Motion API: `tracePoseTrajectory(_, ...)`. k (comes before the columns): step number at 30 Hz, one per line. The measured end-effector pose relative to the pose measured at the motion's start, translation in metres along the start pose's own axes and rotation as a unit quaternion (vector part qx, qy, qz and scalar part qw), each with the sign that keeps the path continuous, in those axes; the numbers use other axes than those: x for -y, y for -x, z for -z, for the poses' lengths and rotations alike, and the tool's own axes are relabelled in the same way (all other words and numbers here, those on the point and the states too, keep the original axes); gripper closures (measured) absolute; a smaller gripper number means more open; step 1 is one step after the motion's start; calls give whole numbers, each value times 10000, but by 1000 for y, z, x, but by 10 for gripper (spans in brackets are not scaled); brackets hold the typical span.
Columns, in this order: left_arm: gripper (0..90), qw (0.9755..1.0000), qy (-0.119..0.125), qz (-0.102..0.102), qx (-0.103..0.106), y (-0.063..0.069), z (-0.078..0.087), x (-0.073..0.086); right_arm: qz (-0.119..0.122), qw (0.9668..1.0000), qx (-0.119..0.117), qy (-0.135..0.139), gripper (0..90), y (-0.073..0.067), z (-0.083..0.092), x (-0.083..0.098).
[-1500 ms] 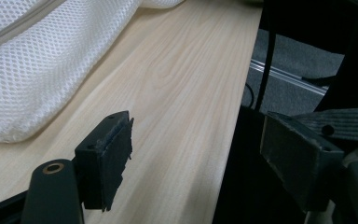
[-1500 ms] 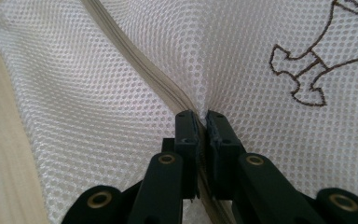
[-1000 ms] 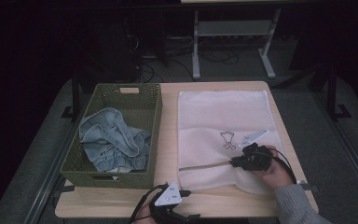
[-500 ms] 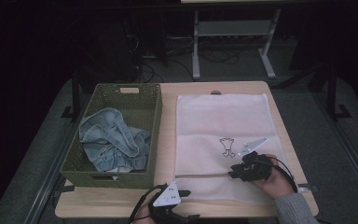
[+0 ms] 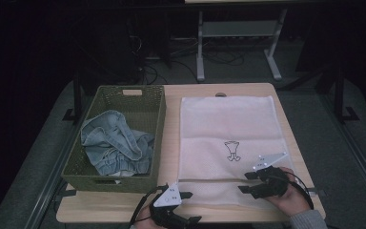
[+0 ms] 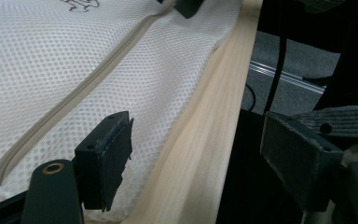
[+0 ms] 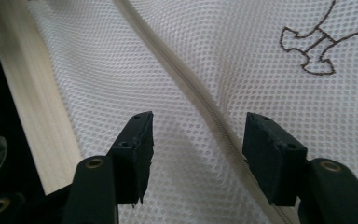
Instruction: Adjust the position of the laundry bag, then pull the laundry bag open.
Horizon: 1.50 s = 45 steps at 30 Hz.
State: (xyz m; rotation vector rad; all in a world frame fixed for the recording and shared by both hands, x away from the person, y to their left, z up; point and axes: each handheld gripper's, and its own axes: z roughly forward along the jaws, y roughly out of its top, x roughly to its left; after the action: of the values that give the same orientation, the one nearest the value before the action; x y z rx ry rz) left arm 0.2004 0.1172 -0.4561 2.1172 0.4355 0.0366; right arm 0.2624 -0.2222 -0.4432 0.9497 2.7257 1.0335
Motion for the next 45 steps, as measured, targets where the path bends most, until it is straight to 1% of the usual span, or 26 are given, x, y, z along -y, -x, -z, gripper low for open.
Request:
tracePoseTrajectory(2,246,10000,28,28,-19,-2,1,0,35,10000,-92,-19,438,-1,1,1)
tracePoseTrajectory(3,246,10000,37,54,-18,-2,1,0,15,9999,-133,-53,435,0,0,1)
tracePoseTrajectory(6,245,10000,61,74,-27,-3,-1,0,-30,9998,-147,-93,430,3,0,4)
tracePoseTrajectory(11,245,10000,-20,21,-64,-2,-5,-1,-188,9997,-127,41,404,8,5,10)
tracePoseTrajectory(13,245,9999,-61,-19,-84,-1,-6,-1,-152,9999,-66,48,402,8,6,10)
tracePoseTrajectory(16,245,10000,-59,-13,-76,0,-7,-1,-156,9998,-86,97,398,8,7,11)
tracePoseTrajectory(19,245,9999,-68,-45,-87,0,-7,-1,-126,9999,-73,65,396,6,7,11)
tracePoseTrajectory(20,245,9999,-70,-52,-92,1,-8,-1,-97,9999,-30,48,395,5,7,10)
tracePoseTrajectory(22,241,10000,-40,-62,-55,1,-8,-2,-27,10000,48,39,391,3,9,10)
tracePoseTrajectory(25,239,10000,-56,-42,6,-1,-9,-3,-59,9999,40,80,389,2,11,13)
tracePoseTrajectory(27,236,9999,-104,0,19,-3,-10,-2,-149,9998,12,89,389,4,13,15)
tracePoseTrajectory(28,238,9999,-120,64,74,-4,-11,-2,-158,9998,24,103,389,5,13,16)
tracePoseTrajectory(29,242,9998,-122,105,72,-4,-10,-2,-192,9998,31,100,388,5,14,16)
tracePoseTrajectory(30,242,9998,-117,131,51,-4,-9,-2,-207,9997,48,95,387,5,14,16)
tracePoseTrajectory(32,242,9996,-27,266,127,-4,-7,-3,-223,9997,92,87,386,4,14,16)
tracePoseTrajectory(34,242,9996,53,277,19,-4,-4,-4,-246,9997,62,74,384,4,14,17)
tracePoseTrajectory(36,242,9994,68,344,-25,-5,-3,-3,-239,9997,80,43,384,2,16,17)
tracePoseTrajectory(37,242,9991,66,430,12,-6,-2,-3,-255,9996,74,60,382,2,16,17)
tracePoseTrajectory(38,242,9989,53,466,41,-7,-1,-2,-257,9996,87,75,381,2,17,18)
tracePoseTrajectory(39,242,9988,76,490,15,-7,0,-1,-276,9995,94,81,381,1,18,18)
tracePoseTrajectory(40,242,9990,78,447,-10,-7,1,-1,-318,9994,82,99,380,2,20,19)
tracePoseTrajectory(42,242,9989,114,464,-2,-7,2,-1,-374,9992,94,62,380,3,21,21)
tracePoseTrajectory(44,241,9985,138,523,14,-8,2,-1,-414,9991,122,58,382,4,23,22)
tracePoseTrajectory(45,241,9982,115,589,30,-10,1,-1,-478,9988,128,44,381,5,24,22)
